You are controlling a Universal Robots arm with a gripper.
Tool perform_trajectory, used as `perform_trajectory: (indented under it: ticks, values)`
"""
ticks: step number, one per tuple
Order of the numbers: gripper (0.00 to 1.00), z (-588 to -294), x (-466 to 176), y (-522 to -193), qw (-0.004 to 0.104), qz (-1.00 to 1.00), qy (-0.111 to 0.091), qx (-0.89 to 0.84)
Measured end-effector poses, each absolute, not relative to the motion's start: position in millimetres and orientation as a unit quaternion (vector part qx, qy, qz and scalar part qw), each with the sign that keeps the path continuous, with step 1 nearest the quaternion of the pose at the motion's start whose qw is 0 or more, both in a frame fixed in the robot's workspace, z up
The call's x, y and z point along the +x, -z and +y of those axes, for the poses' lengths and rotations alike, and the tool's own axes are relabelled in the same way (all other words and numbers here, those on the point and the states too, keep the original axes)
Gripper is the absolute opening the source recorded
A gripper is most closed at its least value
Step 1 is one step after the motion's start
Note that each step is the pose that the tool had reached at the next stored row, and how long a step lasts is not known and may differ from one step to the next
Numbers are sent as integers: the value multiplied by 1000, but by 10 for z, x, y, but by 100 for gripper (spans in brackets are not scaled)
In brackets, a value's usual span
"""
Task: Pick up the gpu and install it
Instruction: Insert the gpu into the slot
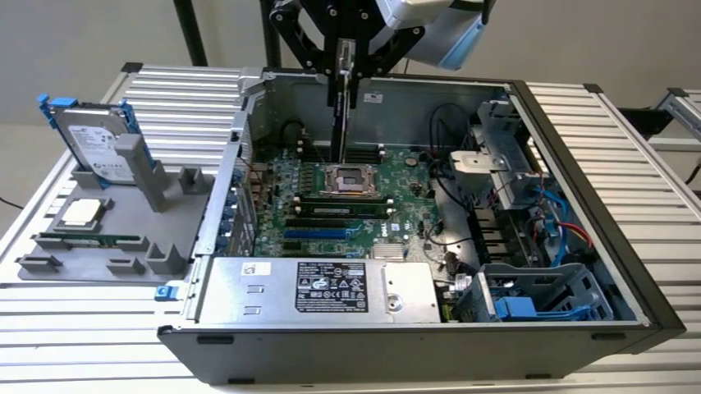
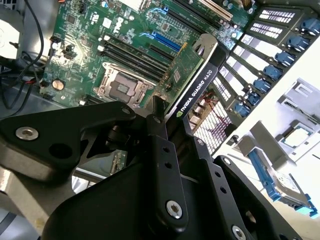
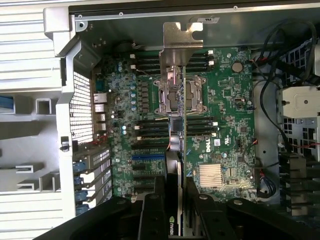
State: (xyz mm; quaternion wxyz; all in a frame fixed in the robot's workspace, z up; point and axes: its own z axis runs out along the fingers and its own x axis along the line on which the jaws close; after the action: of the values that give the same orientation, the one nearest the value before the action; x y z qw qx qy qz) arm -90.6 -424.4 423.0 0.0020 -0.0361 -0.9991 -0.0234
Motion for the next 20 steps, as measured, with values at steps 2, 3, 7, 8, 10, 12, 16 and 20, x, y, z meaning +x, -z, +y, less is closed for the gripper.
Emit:
perform_trajectory:
  ticks: [2, 3, 7, 8, 10, 12, 16, 20]
  values:
    - [0, -4244, -906, -4230, 2, -999, 23, -36]
    - [0, -4244, -906, -4230, 2, -999, 23, -35]
    - [0, -4245, -906, -4229, 2, -999, 23, -31]
    - [0, -4245, -906, -4229, 2, -999, 23, -30]
    - [0, -4244, -905, -4230, 2, -999, 23, -27]
    - [0, -4244, -905, -4231, 2, -999, 23, -24]
    - [0, -4244, -906, -4231, 2, -1000, 23, -17]
    - [0, -4244, -906, -4231, 3, -1000, 23, -11]
